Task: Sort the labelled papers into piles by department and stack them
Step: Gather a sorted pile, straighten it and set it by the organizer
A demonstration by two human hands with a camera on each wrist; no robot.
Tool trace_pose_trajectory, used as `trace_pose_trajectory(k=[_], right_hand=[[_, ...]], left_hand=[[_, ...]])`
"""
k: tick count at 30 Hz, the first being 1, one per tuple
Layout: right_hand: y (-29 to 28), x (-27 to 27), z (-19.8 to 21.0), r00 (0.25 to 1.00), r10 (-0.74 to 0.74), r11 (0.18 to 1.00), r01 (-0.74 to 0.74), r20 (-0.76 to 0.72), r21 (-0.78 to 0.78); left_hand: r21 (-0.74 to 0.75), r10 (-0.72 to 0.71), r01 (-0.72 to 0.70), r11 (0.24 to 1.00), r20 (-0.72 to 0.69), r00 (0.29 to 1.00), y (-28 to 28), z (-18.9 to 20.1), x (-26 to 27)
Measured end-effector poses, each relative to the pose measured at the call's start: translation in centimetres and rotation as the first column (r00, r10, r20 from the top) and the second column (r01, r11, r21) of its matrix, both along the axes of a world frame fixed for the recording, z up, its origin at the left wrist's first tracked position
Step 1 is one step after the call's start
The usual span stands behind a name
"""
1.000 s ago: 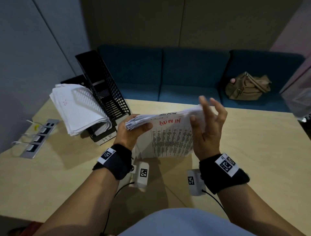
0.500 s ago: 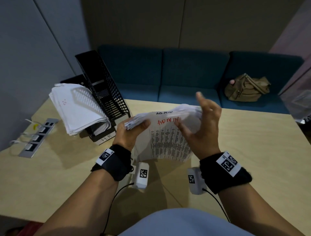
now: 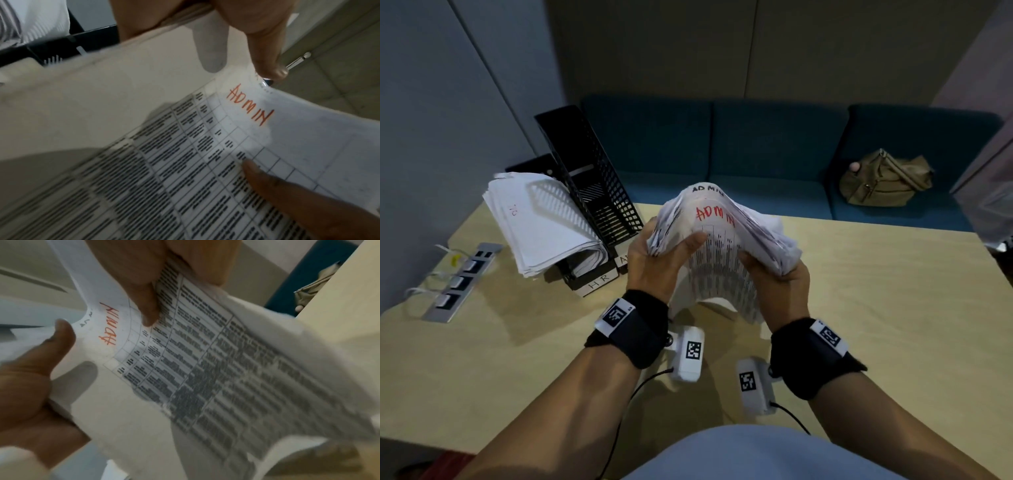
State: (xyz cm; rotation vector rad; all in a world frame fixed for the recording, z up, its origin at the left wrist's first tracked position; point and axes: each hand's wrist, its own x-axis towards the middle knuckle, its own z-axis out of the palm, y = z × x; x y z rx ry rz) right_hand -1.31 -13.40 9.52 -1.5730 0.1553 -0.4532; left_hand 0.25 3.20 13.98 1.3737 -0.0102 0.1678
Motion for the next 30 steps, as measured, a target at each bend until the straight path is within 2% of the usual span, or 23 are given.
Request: trace_pose_trajectory(k=[2,4,6,7,10,12,13,21,26,28,30], right_hand=[[-0.1,-0.5,0.0,0.999,0.010,0.998,-0.013,-0.040,-0.053],[-0.4,-0.9,0.0,0.999,0.006,0.999,-0.007,-0.035,-0.033],[-0.6,-1.0,0.2,0.998,-0.024,0.997,0.028,0.062,-0.069],[-0.7,-1.0,0.3,0.989,-0.031,0.989,0.052,0.148,-0.141],[-1.0,-0.6,0.3,0.942,-0.004,0.875,0.166,0.336,-0.455],[-0.8,-0.7,0.5,0.941,0.003,0.789,0.206,0.339,-0.578],[-0.8,-0.8,0.6,0.944,0.004,0.772,0.208,0.331,-0.600],[-0.9,-0.8,0.8,0.931,-0.017,0.816,0.223,0.363,-0.533],[-1.1,-1.0,0.7,0.929,0.032,0.746,0.224,0.369,-0.628],[-1.0,-1.1,0.8,0.931,0.017,0.798,0.207,0.364,-0.566],[-0.9,-1.0,1.1,0.915,0.002,0.853,0.209,0.404,-0.478]], left_hand=[[-0.001,0.072,-0.072,0.997,0.006,0.997,0.1,-0.3,0.2],[0.012,0.150,-0.150,0.989,-0.009,0.989,0.4,-1.0,0.3],[-0.015,0.207,-0.207,0.978,-0.014,0.978,0.4,-0.9,0.2],[-0.017,0.228,-0.228,0.973,-0.002,0.974,0.3,-0.7,0.3],[0.019,0.287,-0.288,0.957,0.066,0.956,0.3,0.2,0.9],[0.062,0.341,-0.346,0.936,0.082,0.936,0.5,0.3,1.5],[0.082,0.361,-0.368,0.926,0.088,0.928,0.7,0.3,1.7],[0.171,0.355,-0.386,0.906,0.185,0.916,2.5,-0.7,1.8],[0.187,0.242,-0.268,0.945,0.147,0.959,3.5,-0.9,1.5],[0.205,0.202,-0.227,0.952,0.135,0.970,3.7,-0.8,1.2],[0.145,0.098,-0.111,0.983,0.096,0.991,3.9,-0.6,0.9]])
